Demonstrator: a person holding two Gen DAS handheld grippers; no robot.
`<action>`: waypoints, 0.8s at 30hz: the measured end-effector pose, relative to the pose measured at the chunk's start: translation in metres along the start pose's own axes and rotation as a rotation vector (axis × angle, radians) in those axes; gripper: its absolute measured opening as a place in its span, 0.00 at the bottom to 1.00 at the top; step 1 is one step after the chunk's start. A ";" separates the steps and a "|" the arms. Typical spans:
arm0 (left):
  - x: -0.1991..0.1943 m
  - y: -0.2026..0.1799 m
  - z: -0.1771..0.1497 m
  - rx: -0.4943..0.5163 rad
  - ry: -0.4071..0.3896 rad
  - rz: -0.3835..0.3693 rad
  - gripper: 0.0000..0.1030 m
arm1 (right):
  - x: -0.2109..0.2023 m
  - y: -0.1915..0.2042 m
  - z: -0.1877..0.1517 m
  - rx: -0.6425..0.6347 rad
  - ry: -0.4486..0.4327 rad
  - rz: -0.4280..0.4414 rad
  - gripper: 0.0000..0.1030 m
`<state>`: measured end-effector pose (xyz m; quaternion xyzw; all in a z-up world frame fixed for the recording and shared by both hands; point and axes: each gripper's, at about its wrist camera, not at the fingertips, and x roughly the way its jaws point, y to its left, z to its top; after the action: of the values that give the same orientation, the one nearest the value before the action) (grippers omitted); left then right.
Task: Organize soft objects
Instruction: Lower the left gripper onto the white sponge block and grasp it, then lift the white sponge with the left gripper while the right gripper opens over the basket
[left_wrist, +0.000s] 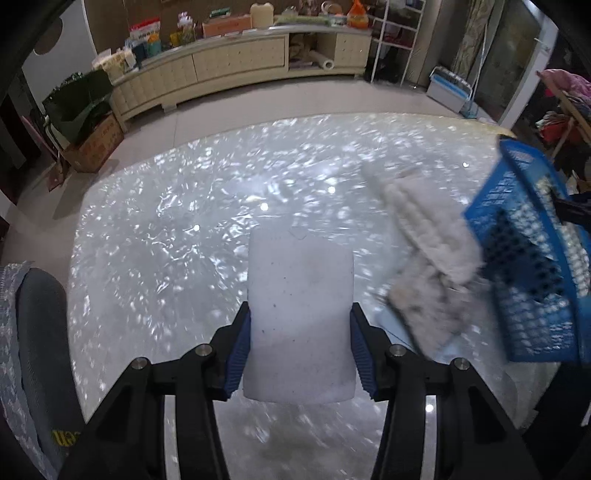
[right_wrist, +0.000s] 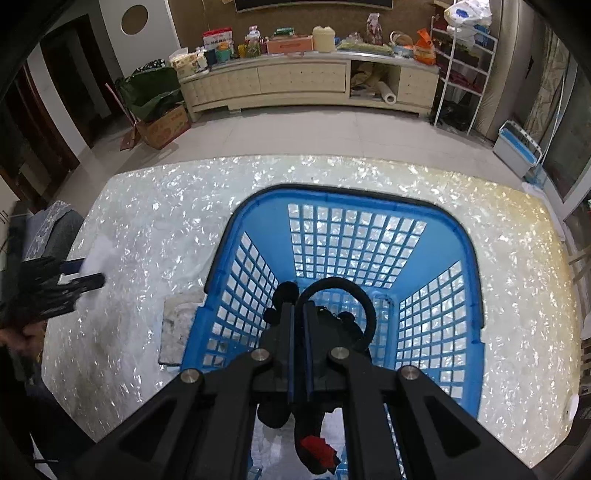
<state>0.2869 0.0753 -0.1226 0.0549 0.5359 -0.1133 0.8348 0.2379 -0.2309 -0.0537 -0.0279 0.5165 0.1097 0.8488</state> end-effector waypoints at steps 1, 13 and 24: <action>-0.007 -0.004 -0.002 0.002 -0.007 0.000 0.46 | 0.005 -0.002 0.000 -0.002 0.011 0.004 0.04; -0.060 -0.053 -0.019 0.003 -0.072 -0.066 0.46 | 0.042 -0.016 -0.003 0.032 0.134 0.050 0.04; -0.056 -0.069 -0.031 -0.007 -0.059 -0.107 0.46 | 0.049 -0.012 -0.003 0.039 0.177 0.054 0.31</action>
<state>0.2199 0.0225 -0.0828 0.0197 0.5136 -0.1576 0.8432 0.2592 -0.2350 -0.0989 -0.0068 0.5921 0.1195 0.7969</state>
